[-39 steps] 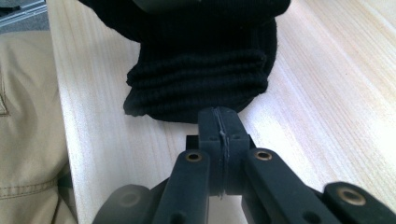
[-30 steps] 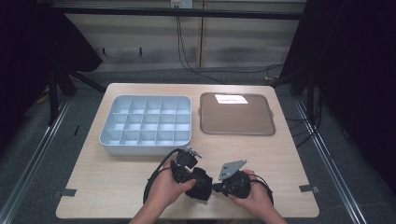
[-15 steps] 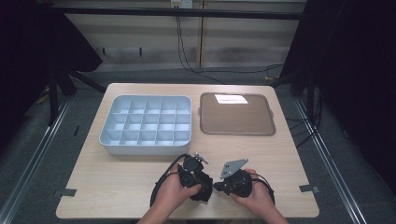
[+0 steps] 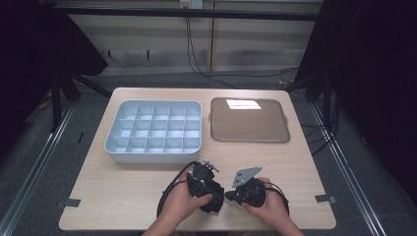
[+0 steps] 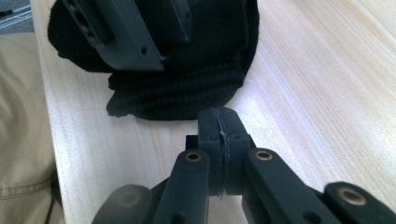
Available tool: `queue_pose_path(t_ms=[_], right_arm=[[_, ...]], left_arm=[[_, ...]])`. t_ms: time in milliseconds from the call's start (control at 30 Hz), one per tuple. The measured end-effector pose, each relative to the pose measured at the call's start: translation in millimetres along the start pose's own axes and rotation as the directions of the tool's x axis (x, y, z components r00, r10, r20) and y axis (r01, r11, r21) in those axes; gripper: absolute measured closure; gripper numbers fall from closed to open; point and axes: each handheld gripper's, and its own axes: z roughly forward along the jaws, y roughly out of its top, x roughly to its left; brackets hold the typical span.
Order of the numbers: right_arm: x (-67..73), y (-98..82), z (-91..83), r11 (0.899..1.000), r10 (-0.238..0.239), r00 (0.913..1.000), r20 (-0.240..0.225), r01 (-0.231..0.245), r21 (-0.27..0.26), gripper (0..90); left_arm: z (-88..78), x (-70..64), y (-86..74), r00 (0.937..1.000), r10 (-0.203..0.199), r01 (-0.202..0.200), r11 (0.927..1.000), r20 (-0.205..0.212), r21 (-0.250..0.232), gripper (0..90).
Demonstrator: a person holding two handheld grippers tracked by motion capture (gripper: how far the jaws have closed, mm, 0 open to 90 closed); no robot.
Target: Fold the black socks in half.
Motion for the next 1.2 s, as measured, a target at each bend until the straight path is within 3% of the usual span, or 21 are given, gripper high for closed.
queue_pose_path(t_ms=[233, 733, 933, 1200], right_arm=[[0.1, -0.6, -1.1, 1.0, 0.017, 0.9998, 0.005, -0.017, -0.005, 89.1], [0.3, 0.2, -0.2, 1.0, 0.003, 1.0, 0.006, -0.003, -0.005, 89.1], [0.4, -0.1, -1.7, 1.0, -0.003, 1.0, 0.005, 0.003, -0.005, 89.1], [2.0, 0.5, -3.1, 1.0, 0.005, 1.0, 0.0, -0.005, -0.01, 89.1]], left_arm=[[-10.0, 2.0, 2.8, 1.0, 0.001, -0.001, 0.9999, -0.006, -0.015, 68.3], [-29.9, 10.3, 4.1, 0.9994, -0.008, 0.007, 0.9985, -0.033, -0.054, 65.1], [-39.3, 19.7, 0.0, 0.9971, -0.035, 0.03, 0.9966, -0.068, -0.077, 60.4], [-32.1, 35.2, -9.6, 0.9928, -0.085, 0.08, 0.9949, -0.085, -0.062, 54.5]])
